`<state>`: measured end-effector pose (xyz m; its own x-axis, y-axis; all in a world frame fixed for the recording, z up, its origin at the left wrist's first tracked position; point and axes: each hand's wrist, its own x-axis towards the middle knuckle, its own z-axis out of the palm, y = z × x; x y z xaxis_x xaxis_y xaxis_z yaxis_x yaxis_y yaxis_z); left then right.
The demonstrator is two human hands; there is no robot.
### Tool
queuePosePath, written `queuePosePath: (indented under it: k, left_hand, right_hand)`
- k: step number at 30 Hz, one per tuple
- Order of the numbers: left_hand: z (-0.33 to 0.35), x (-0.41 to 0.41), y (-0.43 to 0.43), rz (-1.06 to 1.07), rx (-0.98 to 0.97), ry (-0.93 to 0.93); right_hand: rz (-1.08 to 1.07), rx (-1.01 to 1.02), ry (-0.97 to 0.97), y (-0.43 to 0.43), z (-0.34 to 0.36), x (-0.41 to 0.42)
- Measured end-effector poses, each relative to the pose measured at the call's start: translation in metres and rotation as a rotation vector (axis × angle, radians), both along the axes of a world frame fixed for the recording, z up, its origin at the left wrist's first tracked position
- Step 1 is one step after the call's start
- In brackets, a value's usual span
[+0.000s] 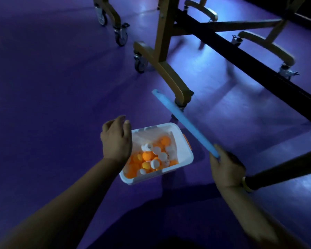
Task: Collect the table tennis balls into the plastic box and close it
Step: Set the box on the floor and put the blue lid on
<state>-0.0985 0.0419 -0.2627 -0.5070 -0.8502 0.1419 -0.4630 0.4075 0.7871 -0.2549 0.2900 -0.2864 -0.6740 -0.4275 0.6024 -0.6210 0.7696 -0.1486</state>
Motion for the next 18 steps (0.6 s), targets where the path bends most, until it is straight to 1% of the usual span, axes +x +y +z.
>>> queuePosePath:
  k: [3,5,8,9,12,14,18]
  left_hand:
    - [-0.012,0.016,-0.008,0.058,0.121,0.018]
    - [-0.019,0.027,-0.011,0.078,0.163,0.011]
    - [-0.024,0.041,-0.008,0.086,0.195,-0.018]
    - [-0.026,0.044,-0.007,0.072,0.182,-0.058]
    - [-0.039,0.054,-0.007,-0.017,0.101,-0.28]
    - [-0.049,0.06,-0.006,-0.075,0.061,-0.389]
    - [-0.065,0.071,-0.002,-0.122,0.054,-0.454]
  right_hand:
    - [0.094,0.053,0.045,-0.022,-0.005,-0.01]
    - [0.195,0.112,0.044,-0.027,-0.014,-0.015]
    - [0.267,0.171,0.025,-0.028,-0.032,-0.018]
    - [0.282,0.183,0.016,-0.027,-0.037,-0.018]
    - [0.329,0.166,-0.036,-0.025,-0.047,-0.014]
    - [0.364,0.157,-0.066,-0.023,-0.052,-0.013]
    - [0.413,0.178,-0.149,-0.02,-0.057,-0.012]
